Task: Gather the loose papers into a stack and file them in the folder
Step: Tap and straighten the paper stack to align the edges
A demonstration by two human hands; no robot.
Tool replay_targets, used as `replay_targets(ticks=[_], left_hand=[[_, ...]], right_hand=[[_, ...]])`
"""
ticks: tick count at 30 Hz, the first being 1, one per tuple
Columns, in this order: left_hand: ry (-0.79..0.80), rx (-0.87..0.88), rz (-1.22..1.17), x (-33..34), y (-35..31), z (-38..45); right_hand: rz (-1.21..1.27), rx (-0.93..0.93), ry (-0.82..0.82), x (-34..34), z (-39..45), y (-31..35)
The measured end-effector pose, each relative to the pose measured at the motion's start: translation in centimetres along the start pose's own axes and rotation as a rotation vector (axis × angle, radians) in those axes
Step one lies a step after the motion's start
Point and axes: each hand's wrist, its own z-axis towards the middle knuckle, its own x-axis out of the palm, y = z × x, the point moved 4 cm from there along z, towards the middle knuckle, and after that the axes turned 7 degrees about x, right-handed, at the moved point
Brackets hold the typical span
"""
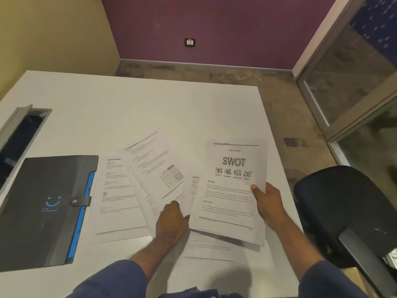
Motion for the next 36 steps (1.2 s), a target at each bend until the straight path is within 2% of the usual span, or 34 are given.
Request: replay_targets(ticks=[5, 8, 10, 13, 19, 23, 26, 30, 33, 36], left_hand=[[-0.037, -0.003, 0.092, 0.9, -0.9, 0.0], [-0.07, -0.024, -0.065, 0.6, -0.8, 0.7], [-0.143, -0.048, -0.204, -0.6, -0.3, 1.3], [-0.262, -0.067, -0.279, -3.1, 0.8, 2.8], [-0.428, -0.245, -0.296, -7.2, 3.3, 6.3], [-0.395, -0.464, -0.09, -8.3, 4.6, 7.4], [-0.376, -0.548, -0.11, -8.3, 4.8, 7.8], [-0.411, -0.532, -0.339, -8.2, 5.0, 9.0], [-0.379, -0.503, -0.376, -8.6, 5.7, 9.4], [-0.401, -0.386, -0.43, -9.1, 5.8, 9.0]], right_hand=[[-0.002, 0.01, 0.03, -0.8, 0.1, 0.1], [0.002, 0.006, 0.026, -0.9, 0.5, 0.4], [0.015, 0.001, 0.02, -0.8, 0.8, 0.6], [0.036, -0.006, 0.034, 0.0, 1.1, 1.1], [0.05, -0.028, 0.085, 2.8, 1.4, 1.6], [0.027, -0.031, 0.112, 4.4, 1.5, 1.6], [-0.013, -0.029, 0.111, 5.1, 1.6, 1.6], [-0.061, -0.021, 0.115, 5.7, 1.7, 1.5], [-0.075, -0.019, 0.12, 6.2, 1.6, 1.6], [-0.07, -0.027, 0.131, 6.9, 1.3, 2.2]])
